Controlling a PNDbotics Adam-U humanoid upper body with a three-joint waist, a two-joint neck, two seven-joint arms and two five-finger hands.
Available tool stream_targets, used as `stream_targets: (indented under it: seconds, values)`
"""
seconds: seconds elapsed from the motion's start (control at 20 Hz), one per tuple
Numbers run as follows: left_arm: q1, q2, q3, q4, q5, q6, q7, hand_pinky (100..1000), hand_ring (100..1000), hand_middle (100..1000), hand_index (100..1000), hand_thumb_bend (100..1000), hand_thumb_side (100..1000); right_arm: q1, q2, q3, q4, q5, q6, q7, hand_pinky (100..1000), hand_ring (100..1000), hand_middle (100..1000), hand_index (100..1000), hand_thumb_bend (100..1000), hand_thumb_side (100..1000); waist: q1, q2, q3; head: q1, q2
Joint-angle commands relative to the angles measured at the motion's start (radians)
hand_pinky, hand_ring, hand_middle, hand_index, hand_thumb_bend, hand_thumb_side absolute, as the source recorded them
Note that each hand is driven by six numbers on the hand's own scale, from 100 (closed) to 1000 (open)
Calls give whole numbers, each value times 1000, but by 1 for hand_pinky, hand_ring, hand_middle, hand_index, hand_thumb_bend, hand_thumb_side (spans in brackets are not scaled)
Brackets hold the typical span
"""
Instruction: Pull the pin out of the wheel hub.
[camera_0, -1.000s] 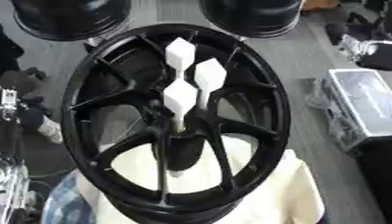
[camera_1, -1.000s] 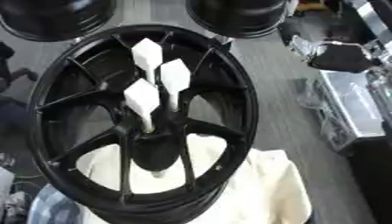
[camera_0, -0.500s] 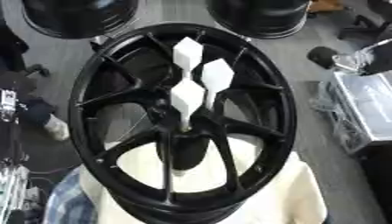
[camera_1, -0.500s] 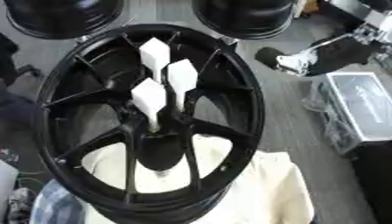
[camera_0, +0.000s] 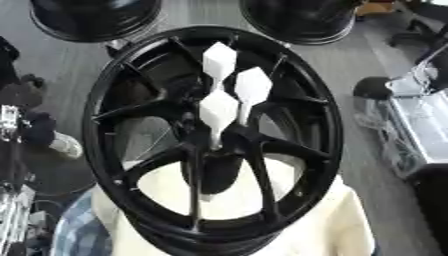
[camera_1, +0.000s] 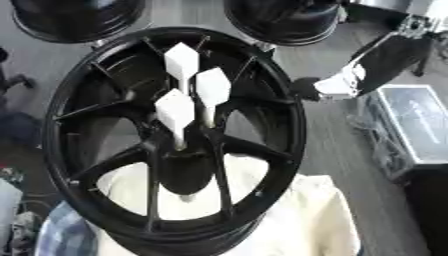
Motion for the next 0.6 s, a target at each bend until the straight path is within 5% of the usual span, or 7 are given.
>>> stream_targets:
  seconds: [0.05,0.6]
  values:
    - [-12,22,-4,-19,-2,-2,-5,747,812,703,819,371,833,-41,16,-3,41,-2,4,80,842,837,810,949,463,505,3,-13,1,-1,-2]
    - [-14,15,-6,-19,0,-3,-7,747,812,703,820,370,833,-122,157,19,212,62,-22,177,843,838,807,949,450,505,12,-11,14,-4,-2]
